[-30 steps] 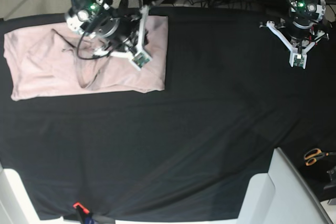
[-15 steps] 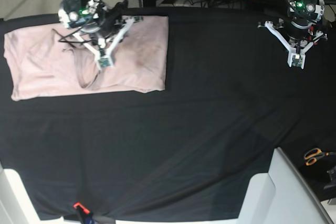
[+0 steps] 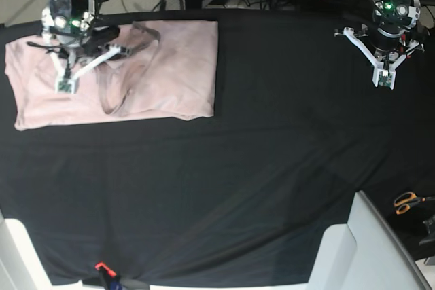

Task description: Fold the T-shirt properly

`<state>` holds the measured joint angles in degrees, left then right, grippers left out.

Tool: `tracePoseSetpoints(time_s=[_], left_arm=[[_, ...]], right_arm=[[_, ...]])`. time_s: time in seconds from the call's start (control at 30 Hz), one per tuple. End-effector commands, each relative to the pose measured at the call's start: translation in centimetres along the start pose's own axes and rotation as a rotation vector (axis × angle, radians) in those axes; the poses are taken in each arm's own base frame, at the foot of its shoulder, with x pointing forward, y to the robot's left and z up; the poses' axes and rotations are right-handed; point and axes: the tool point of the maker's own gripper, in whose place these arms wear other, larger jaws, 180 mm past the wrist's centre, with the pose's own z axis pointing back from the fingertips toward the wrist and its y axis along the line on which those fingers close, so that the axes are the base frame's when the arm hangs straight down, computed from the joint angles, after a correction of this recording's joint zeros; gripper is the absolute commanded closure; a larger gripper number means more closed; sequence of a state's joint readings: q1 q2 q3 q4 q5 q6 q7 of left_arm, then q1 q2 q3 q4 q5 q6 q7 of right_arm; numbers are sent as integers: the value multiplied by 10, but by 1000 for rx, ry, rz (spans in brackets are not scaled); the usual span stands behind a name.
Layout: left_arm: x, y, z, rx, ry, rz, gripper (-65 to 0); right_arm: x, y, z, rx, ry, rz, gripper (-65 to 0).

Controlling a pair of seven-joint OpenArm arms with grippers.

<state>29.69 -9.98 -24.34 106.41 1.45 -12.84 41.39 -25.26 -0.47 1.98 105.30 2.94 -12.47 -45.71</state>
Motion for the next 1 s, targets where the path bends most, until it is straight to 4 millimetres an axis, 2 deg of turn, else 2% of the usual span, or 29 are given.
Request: tracePoseSetpoints(time_s=[0.0,0.07,0.17,0.27,0.37,0.47,0.67,0.77,0.97], left_arm=[[3,6,1,17,-15,-10,0],[-2,7,-1,18,0,-7,0],[-8,19,-3,33,21,-33,0],[-12,36,-3,69,34,-37,0],[-15,63,3,134,38,-2,0],[-15,74,6,161,35,6,0],[-16,73,5,160,37,6,0],[-16,73,5,159,37,4,0],[-13,74,4,160,31,5,0]], right_arm=[[10,3,12,12,-46,-1,-51],[12,16,31,59,-79,13,-51],[-13,74,47,230,-45,146,-51],[-38,117,55,343,0,222,-51],[-42,149,56,413,3,283,-51],[-51,166,41,423,45,309,-51],[-66,153,-2,339,148,285,-51],[-65,142,-11,310,139,260,-51],[-54,104,-24,222,136,184,-50]])
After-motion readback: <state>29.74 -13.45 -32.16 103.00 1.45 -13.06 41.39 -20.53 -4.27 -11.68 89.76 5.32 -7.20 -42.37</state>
